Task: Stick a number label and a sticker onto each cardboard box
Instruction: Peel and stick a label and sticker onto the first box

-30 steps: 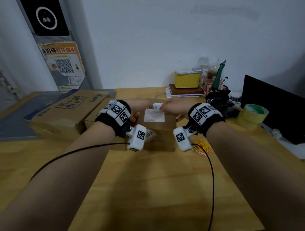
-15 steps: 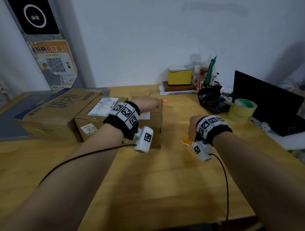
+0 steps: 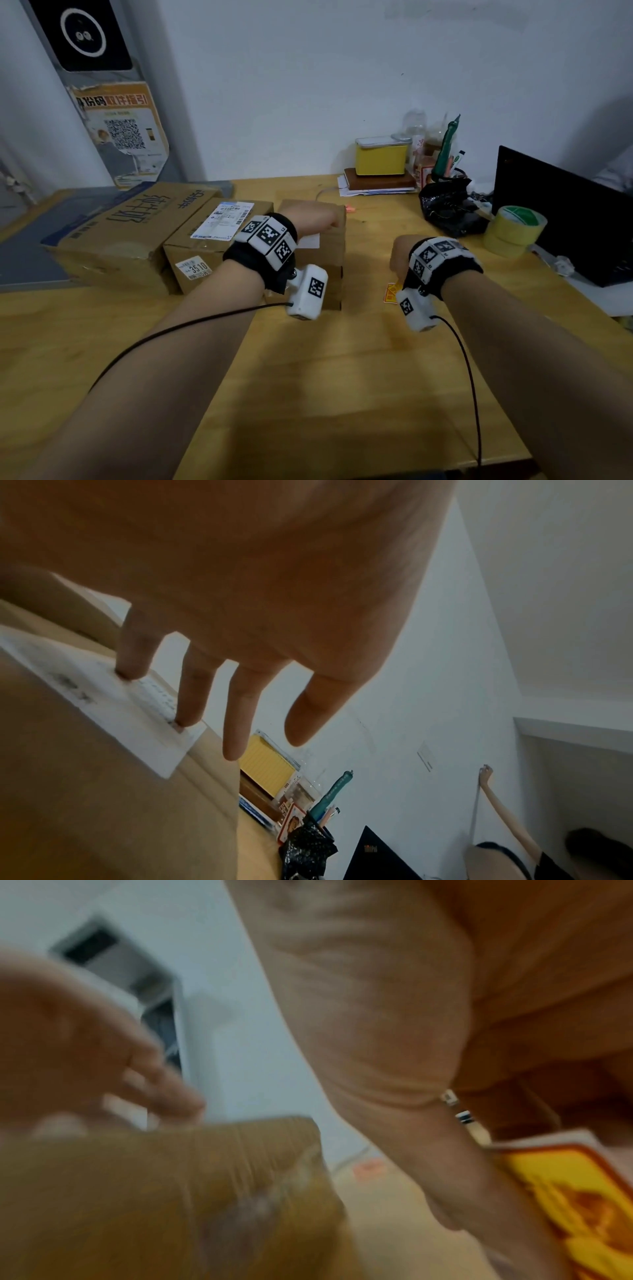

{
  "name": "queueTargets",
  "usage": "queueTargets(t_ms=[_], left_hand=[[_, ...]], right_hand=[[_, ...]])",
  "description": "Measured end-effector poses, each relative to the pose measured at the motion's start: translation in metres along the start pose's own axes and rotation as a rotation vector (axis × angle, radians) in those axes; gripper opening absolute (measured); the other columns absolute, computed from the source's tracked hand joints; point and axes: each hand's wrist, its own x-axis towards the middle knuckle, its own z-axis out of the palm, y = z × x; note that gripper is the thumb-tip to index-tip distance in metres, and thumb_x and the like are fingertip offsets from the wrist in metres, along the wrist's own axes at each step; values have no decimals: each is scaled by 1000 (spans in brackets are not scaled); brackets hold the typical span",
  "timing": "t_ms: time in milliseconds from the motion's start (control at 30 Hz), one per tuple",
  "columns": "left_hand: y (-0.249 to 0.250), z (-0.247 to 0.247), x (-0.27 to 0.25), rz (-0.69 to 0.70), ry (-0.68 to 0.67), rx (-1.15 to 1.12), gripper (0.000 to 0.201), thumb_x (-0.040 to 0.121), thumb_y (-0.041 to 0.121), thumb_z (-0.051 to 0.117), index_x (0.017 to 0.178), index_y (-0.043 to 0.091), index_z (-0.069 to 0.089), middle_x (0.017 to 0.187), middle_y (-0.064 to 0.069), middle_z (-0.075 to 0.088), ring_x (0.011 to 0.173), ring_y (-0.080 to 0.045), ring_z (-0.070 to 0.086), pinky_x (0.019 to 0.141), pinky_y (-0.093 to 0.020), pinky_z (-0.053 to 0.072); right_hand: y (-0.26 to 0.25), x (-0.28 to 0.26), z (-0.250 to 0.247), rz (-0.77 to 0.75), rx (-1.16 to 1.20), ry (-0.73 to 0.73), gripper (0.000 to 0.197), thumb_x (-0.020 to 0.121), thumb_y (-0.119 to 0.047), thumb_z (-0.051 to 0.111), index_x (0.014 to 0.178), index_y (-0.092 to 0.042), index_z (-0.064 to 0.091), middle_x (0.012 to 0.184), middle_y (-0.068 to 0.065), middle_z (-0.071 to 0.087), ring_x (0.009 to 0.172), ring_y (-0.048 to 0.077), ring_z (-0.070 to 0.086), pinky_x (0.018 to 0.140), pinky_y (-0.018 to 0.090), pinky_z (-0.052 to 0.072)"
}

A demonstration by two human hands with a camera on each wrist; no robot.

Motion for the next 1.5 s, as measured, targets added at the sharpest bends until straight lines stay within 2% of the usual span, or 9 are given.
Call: queueTargets(t_ms=[67,133,267,467,567,700,867,1000,1500], left_hand=[[-5,-4,-1,-2,-10,-37,15,101,18,50,113,15,59,99,0,49,95,-15,43,75,-25,37],[-13,-9,0,1,-7,-53,20,101,22,52,116,14,62,107,-3,55,101,-17,52,82,-25,36],[-23,-19,0,-28,-10,-164,12,99,21,55,99,14,65,95,3,63,85,-9,54,64,-21,34],[-35,-36,-1,38,51,-318,31,93,41,63,114,19,71,108,6,76,99,-18,71,91,-39,42],[-41,-37,1,122,183,-412,17,94,35,66,101,21,71,104,4,76,81,-11,72,70,-28,43],[-52,-36,5,130,251,-475,15,95,29,67,100,15,72,96,1,78,71,-10,71,71,-29,47],[-58,-34,9,160,301,-593,12,93,26,70,87,15,70,87,-4,77,60,-9,69,59,-22,51],[-61,-31,15,166,252,-728,20,94,25,69,102,8,73,94,-8,78,69,-13,70,74,-28,56],[-71,-22,23,254,53,-900,15,95,7,65,106,8,75,92,-3,78,77,-13,68,74,-25,58]], right_hand=[[-1,5,-15,-44,193,30,32,88,-25,75,110,-2,73,96,13,72,80,29,68,80,38,59],[-10,-1,-41,-41,459,82,20,85,-16,82,101,-7,72,83,11,69,64,23,63,74,39,62],[-38,-20,-84,-183,1061,253,26,83,-8,83,105,-11,71,95,13,76,73,21,73,62,31,62],[-74,-36,-83,-381,1296,139,14,86,-13,81,84,-16,67,85,10,75,64,24,69,74,41,62],[-82,-32,-73,-410,1325,69,15,88,-16,80,86,-14,66,89,14,77,68,27,71,70,40,62],[-87,-26,-65,-393,1290,170,22,84,-12,83,100,-13,67,93,15,73,57,18,61,56,32,58],[-96,-30,-62,-482,1179,347,12,82,-13,83,88,-17,73,61,-7,62,46,8,52,43,24,43],[-101,-35,-59,-503,1015,378,5,83,-20,80,88,-20,79,52,-13,65,50,9,56,41,23,40],[-87,-29,-55,-445,1196,317,4,88,-17,77,91,-16,80,80,3,78,50,12,63,40,24,42]])
